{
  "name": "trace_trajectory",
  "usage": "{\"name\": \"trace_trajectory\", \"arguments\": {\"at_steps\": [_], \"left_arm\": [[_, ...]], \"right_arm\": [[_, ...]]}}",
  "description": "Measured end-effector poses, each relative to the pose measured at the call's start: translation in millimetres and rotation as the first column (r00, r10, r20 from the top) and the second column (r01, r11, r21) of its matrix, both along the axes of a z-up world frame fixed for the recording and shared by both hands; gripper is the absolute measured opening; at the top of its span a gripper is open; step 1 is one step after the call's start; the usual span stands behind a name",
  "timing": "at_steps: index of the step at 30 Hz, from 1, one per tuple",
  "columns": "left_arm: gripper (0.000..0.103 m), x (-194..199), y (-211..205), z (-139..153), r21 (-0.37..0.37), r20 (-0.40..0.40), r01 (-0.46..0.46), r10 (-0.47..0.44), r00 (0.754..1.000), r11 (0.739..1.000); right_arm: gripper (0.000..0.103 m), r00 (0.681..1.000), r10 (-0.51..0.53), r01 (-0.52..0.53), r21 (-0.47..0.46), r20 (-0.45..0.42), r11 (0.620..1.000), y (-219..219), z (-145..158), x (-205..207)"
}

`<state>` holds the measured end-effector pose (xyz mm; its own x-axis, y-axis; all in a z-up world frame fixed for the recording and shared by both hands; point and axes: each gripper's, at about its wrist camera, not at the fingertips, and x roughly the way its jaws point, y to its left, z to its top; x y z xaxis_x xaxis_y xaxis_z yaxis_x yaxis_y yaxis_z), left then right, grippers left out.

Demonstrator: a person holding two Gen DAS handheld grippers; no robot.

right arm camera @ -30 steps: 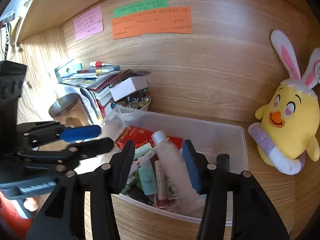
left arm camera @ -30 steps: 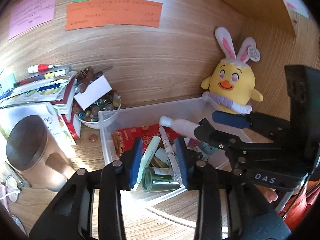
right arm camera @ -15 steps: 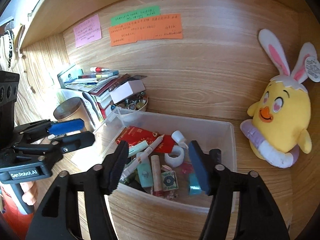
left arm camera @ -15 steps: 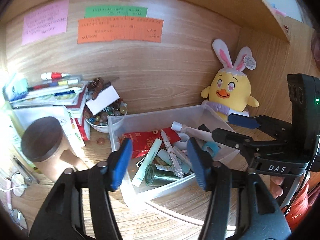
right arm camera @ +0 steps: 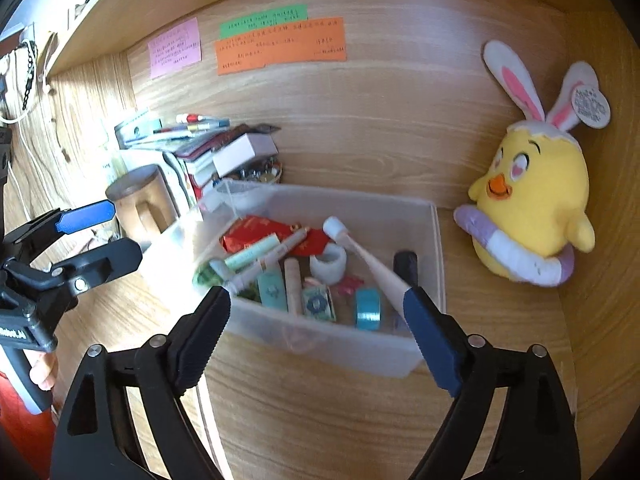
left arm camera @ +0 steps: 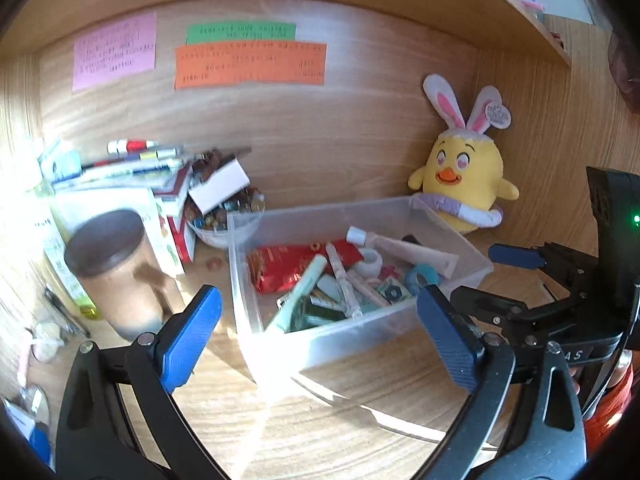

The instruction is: Organize objects

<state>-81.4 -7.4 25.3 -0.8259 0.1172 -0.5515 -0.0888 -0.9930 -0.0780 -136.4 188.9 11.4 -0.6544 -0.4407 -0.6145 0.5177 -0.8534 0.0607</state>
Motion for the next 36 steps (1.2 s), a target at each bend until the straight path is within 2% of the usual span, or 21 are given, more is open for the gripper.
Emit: {"name": "trace_trajectory", "arguments": {"at_steps": [8, 36], "left_arm": [[0.099, 5.0, 4.7, -16.2, 0.002, 0.037, -0.008, 0.008, 0.999, 1.000], [0.100, 10.0, 8.1, -15.7, 0.011, 0.038, 0.003, -0.003, 0.999, 1.000]], "right_arm": [[0.089, 1.000, 0.000, 0.000, 0.004, 0.009, 1.000, 5.3, -9.6, 12.6], [0.090, 1.000, -0.001, 0.001, -0.010, 0.018, 1.000, 5.5, -10.0, 17.8]]}}
